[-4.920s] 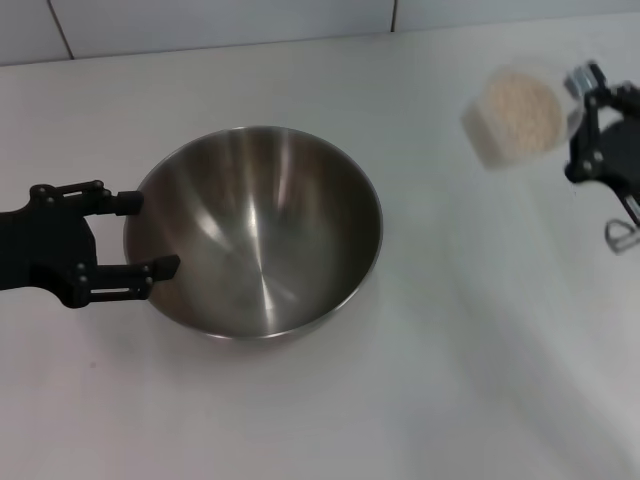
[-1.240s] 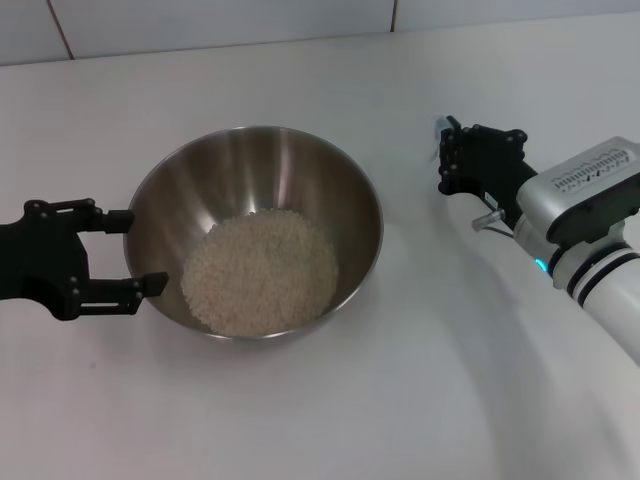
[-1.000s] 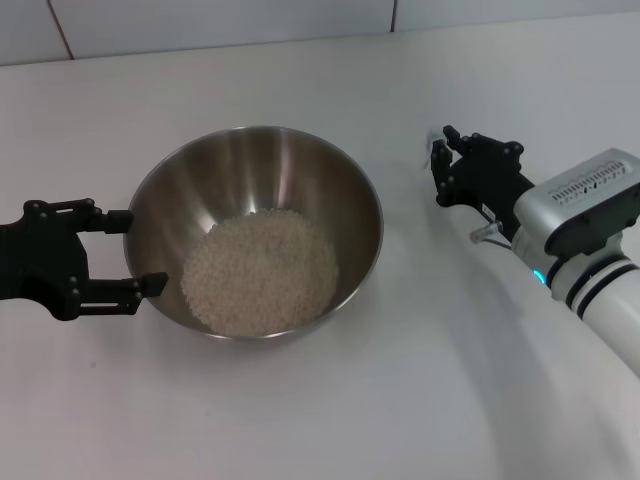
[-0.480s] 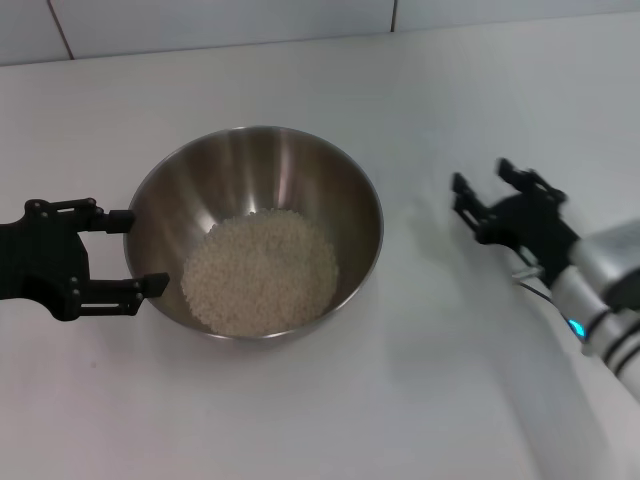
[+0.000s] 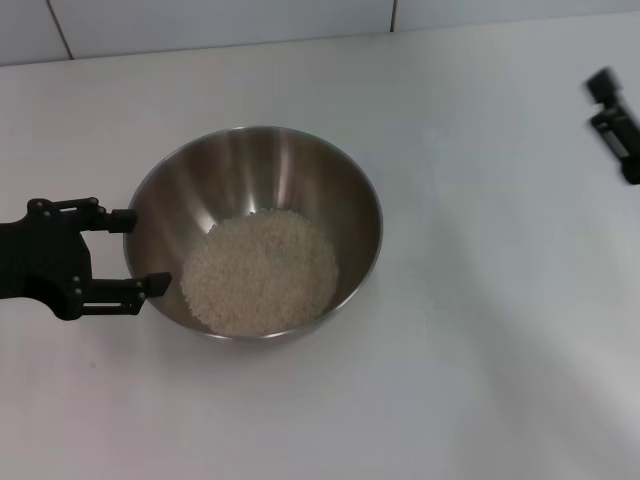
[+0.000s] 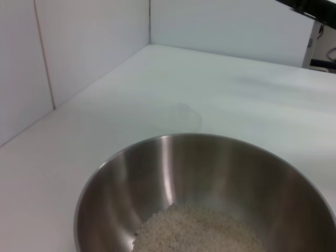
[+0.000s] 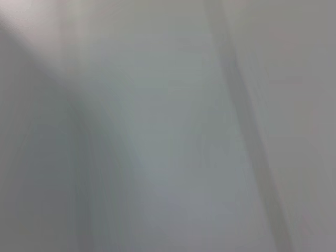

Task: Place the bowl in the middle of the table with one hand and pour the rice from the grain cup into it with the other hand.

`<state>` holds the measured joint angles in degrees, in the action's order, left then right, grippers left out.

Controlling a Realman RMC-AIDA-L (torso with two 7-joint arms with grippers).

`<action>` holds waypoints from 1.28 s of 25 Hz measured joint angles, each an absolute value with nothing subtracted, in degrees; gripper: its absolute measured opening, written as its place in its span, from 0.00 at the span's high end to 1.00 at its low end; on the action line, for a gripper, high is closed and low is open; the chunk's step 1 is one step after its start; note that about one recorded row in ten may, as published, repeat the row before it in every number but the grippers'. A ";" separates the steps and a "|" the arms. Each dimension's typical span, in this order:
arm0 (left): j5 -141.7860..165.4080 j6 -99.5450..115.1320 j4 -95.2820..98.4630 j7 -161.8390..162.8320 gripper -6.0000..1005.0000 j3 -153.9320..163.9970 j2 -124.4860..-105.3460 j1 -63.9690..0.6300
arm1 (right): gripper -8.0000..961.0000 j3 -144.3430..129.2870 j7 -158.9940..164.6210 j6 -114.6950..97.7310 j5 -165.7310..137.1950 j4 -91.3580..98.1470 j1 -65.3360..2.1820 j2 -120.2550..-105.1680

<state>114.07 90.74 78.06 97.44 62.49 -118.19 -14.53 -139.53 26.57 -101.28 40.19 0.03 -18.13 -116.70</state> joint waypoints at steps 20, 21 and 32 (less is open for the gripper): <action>115.26 90.58 77.80 97.85 0.19 62.10 -118.38 -14.80 | 0.16 -164.41 65.72 -114.26 21.79 -52.84 -50.55 -119.83; 115.28 90.58 77.80 97.91 0.19 62.08 -118.39 -14.82 | 0.16 -165.20 66.32 -114.29 21.52 -52.83 -50.79 -119.83; 115.56 90.63 77.78 98.16 0.19 62.18 -118.31 -15.05 | 0.16 -166.37 68.53 -113.74 14.67 -54.11 -54.83 -119.88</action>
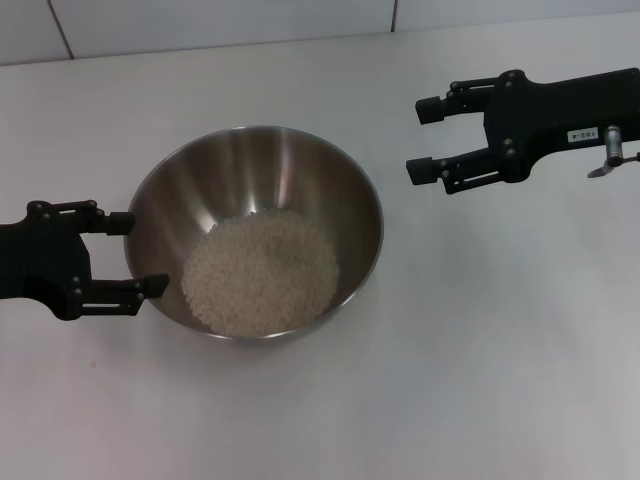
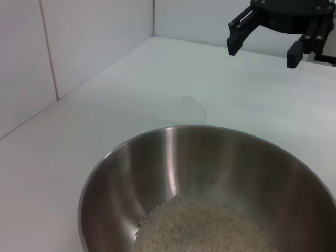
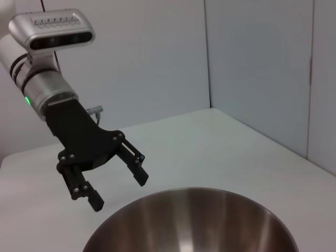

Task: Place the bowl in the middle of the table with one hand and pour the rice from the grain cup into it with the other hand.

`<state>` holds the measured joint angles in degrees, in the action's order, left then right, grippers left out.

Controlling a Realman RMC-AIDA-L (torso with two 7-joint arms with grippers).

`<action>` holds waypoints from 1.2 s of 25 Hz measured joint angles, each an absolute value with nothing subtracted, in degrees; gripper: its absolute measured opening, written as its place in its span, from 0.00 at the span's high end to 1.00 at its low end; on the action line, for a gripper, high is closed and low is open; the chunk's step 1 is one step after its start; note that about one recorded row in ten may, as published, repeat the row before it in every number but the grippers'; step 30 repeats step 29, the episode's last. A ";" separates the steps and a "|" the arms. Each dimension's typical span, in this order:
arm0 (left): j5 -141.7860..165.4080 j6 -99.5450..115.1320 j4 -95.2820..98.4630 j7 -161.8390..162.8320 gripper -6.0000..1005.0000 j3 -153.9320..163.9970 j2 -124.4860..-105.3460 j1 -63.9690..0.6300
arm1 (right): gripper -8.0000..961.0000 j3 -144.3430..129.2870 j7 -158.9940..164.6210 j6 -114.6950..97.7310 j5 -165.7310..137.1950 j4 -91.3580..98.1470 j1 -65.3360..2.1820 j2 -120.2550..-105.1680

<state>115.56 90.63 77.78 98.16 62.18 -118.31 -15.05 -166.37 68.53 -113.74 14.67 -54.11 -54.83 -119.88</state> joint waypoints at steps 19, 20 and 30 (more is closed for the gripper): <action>115.72 90.79 78.05 98.87 0.18 62.31 -118.21 -15.21 | 0.16 -166.38 68.72 -112.88 12.57 -53.25 -55.73 -119.87; 115.72 90.79 78.05 98.87 0.18 62.31 -118.21 -15.21 | 0.16 -166.38 68.72 -112.88 12.57 -53.25 -55.73 -119.87; 115.75 90.79 78.14 98.87 0.18 62.35 -118.21 -15.20 | 0.16 -166.38 68.73 -112.91 11.96 -53.06 -55.81 -119.87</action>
